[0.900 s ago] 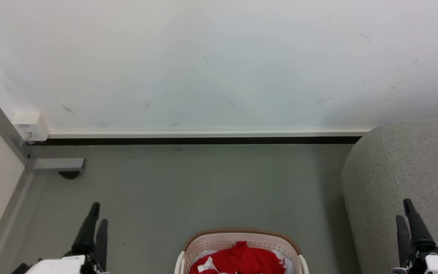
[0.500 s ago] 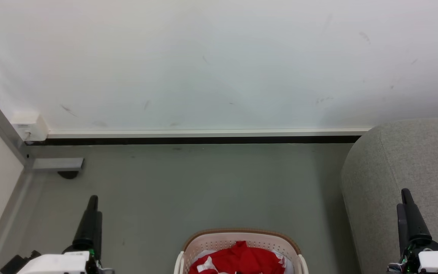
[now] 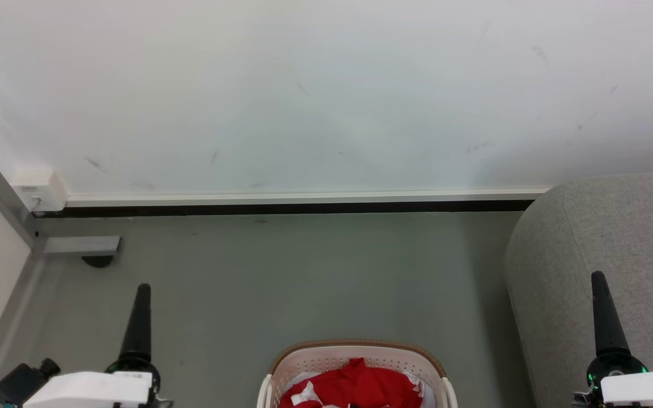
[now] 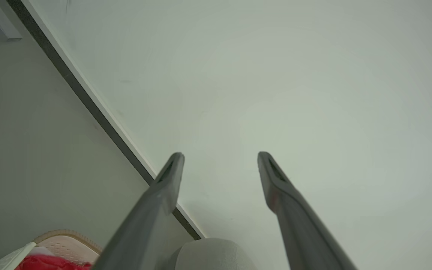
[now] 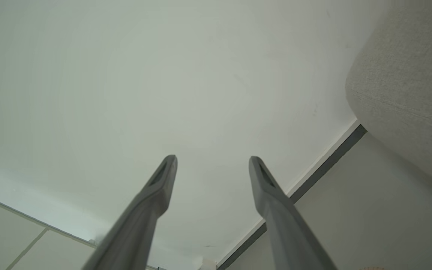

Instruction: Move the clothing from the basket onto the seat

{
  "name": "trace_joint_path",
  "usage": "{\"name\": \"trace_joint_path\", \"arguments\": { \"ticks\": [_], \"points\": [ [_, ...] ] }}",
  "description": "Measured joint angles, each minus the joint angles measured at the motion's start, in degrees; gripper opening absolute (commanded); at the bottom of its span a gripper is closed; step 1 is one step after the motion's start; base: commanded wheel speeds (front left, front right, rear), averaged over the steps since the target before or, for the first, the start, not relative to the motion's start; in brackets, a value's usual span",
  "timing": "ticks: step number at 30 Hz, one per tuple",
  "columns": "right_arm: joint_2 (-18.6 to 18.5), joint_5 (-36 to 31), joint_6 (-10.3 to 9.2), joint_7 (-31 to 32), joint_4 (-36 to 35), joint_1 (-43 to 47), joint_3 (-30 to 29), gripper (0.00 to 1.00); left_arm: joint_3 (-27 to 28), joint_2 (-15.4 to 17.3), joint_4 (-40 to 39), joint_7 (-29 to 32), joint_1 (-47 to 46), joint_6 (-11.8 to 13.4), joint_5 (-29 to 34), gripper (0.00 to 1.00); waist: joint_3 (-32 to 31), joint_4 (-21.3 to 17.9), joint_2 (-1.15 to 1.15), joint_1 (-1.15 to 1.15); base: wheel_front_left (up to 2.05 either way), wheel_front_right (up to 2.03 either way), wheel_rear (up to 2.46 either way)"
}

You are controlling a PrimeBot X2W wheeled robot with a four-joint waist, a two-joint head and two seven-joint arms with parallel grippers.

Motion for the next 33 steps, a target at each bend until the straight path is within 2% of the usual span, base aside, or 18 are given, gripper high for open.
{"name": "trace_joint_path", "arguments": {
  "ticks": [16, 24, 33],
  "points": [
    [2.7, -26.7, 0.0, -0.1, 4.2, -1.0, -2.0, 1.0, -1.4, 0.5, -1.4, -3.2, -0.1, -0.8, 19.4, 1.0, 0.5, -0.3, 0.0, 0.0, 0.0, 0.0, 0.0],
    [3.7, -35.9, 0.0, -0.1, 7.2, -1.5, -3.1, 1.0, -2.8, 1.6, -1.3, -4.4, -0.1, -1.2, 28.6, 1.0, 0.8, -0.3, 0.0, 0.0, 0.0, 0.0, 0.0],
    [4.8, -43.1, 0.0, -0.2, 9.0, -2.5, -3.8, 1.0, -3.5, 1.6, -1.1, -5.9, -0.2, -1.4, 35.3, 1.0, 1.1, -0.3, 0.0, 0.0, 0.0, 0.0, 0.0]
  ]
}}
